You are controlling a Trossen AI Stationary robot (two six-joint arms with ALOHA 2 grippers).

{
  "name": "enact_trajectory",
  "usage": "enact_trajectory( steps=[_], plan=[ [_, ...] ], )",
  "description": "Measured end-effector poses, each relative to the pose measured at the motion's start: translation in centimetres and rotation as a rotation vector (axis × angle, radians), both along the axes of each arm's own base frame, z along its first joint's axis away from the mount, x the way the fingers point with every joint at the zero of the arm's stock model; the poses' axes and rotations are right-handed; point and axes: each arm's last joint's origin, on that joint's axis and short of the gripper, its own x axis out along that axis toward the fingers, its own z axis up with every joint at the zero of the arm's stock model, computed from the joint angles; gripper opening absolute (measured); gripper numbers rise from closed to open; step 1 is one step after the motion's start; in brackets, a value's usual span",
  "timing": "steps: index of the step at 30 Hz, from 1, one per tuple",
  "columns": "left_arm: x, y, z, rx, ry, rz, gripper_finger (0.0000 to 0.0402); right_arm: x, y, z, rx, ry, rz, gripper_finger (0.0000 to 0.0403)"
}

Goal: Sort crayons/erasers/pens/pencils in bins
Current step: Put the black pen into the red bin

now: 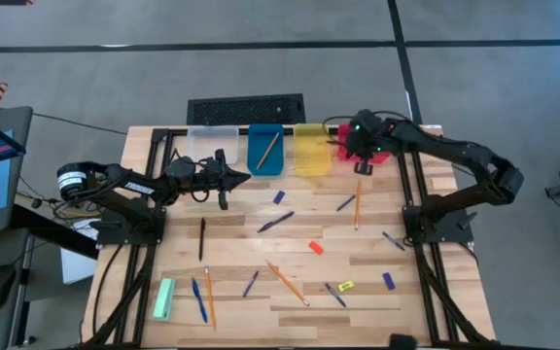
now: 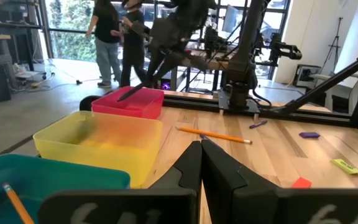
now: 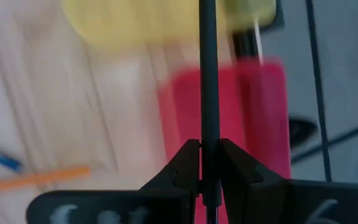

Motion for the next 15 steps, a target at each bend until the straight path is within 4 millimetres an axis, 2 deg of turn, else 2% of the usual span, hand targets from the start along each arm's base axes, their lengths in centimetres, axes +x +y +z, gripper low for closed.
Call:
enact_trajectory(
  steps=[4,7,15],
  plan=[
    [0.0,0.0,0.0,0.000,0.002,0.000,0.0000,-2.6,-1.4,0.2,0.015,0.059,-0.089,0.0059],
    [0.0,0.0,0.0,0.001,0.001,-0.001,0.0000,-3.9,-2.5,-0.2,0.025,0.098,-0.110,0.0059],
    [0.0,0.0,0.0,0.002,0.000,0.000,0.0000,-4.3,-5.1,-3.0,0.088,0.165,-0.079,0.0059]
  ],
)
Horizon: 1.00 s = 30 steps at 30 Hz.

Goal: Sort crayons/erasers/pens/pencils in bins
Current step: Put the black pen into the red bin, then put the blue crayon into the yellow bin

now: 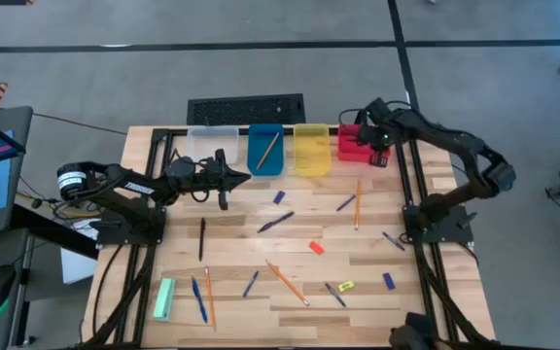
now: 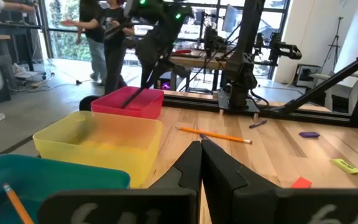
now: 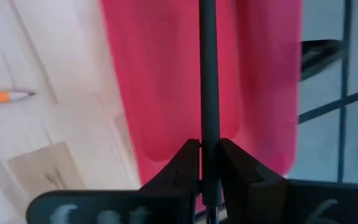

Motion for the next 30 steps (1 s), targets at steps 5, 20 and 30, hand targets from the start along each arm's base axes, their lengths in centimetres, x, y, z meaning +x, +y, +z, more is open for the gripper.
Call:
enact_trajectory(
  steps=[5,20,30],
  plan=[
    [0.0,0.0,0.0,-0.001,0.000,-0.001,0.0000,0.3,-1.2,-1.8,0.037,0.027,-0.012,0.0059],
    [0.0,0.0,0.0,0.000,-0.001,-0.001,0.0000,0.7,-1.7,-3.6,0.084,0.042,-0.063,0.0067],
    [0.0,0.0,-0.1,-0.013,0.005,0.000,0.0000,1.1,-1.3,-3.1,0.025,0.075,-0.098,0.0138]
  ],
)
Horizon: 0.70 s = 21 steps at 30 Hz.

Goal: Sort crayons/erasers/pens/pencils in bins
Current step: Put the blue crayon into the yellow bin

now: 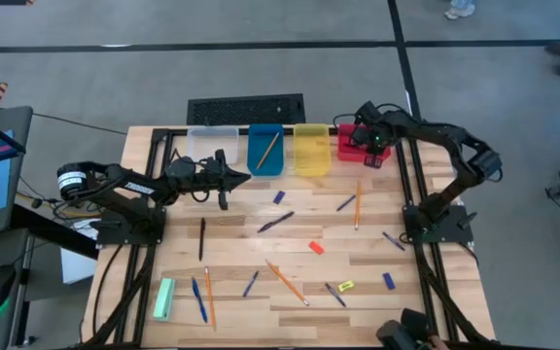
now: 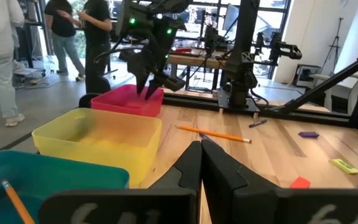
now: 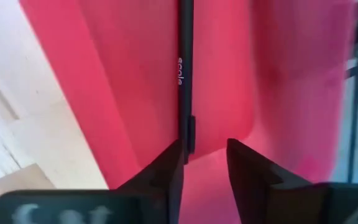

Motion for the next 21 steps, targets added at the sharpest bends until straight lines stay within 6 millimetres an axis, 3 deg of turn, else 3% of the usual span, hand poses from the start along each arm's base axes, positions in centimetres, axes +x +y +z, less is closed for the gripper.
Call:
enact_trajectory(
  steps=[6,12,16,21],
  plan=[
    [0.0,0.0,0.0,-0.003,0.004,0.015,0.0000,0.4,2.3,3.5,-0.109,-0.081,-0.008,0.0142],
    [0.0,0.2,-0.3,0.004,0.033,0.056,0.0000,0.1,7.3,6.8,-0.039,-0.290,-0.087,0.0055],
    [0.0,0.2,-0.3,0.009,0.033,0.059,0.0000,0.8,11.5,6.9,0.002,-0.372,-0.067,0.0007],
    [0.0,0.2,-0.3,0.014,0.034,0.059,0.0000,2.1,16.6,5.9,0.086,-0.461,-0.051,0.0017]
  ],
)
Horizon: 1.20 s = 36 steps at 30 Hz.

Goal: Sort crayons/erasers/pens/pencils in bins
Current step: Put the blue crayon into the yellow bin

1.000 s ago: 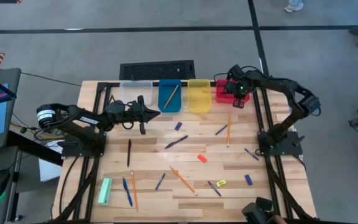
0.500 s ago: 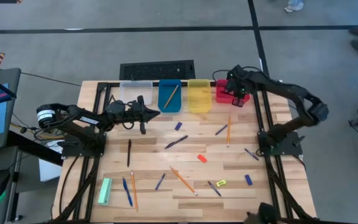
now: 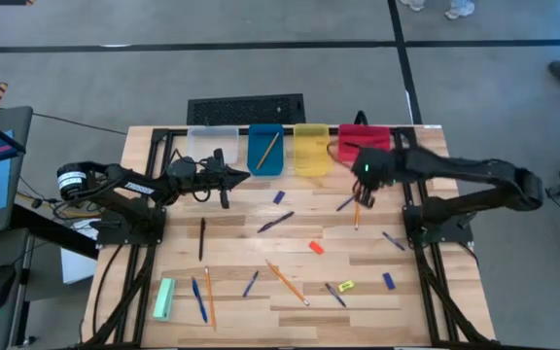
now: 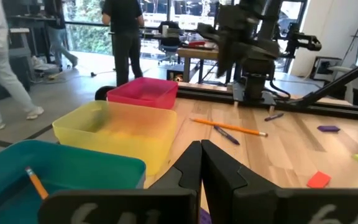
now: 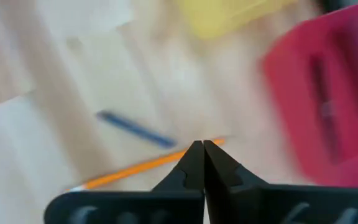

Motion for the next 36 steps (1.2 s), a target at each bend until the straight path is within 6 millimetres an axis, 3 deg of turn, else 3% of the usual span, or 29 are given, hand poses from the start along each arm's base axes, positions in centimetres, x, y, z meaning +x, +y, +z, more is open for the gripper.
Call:
enact_trajectory(
  steps=[4,10,16,23,36],
  plan=[
    [0.0,0.0,0.0,0.000,0.000,0.000,0.0000,0.5,3.5,-1.4,0.078,-0.027,0.005,0.0013],
    [0.0,0.0,0.0,0.000,0.000,0.000,0.0000,-0.5,8.2,-3.8,0.245,0.045,-0.073,0.0009],
    [0.0,0.0,0.0,0.000,0.000,-0.001,0.0000,-2.3,11.0,-5.5,0.333,0.128,-0.263,0.0060],
    [0.0,0.0,0.0,-0.007,-0.003,-0.007,0.0000,-4.1,11.1,-8.0,0.345,0.226,-0.340,0.0110],
    [0.0,0.0,0.0,-0.017,-0.006,-0.007,0.0000,-4.9,9.9,-9.9,0.342,0.274,-0.365,0.0117]
  ],
)
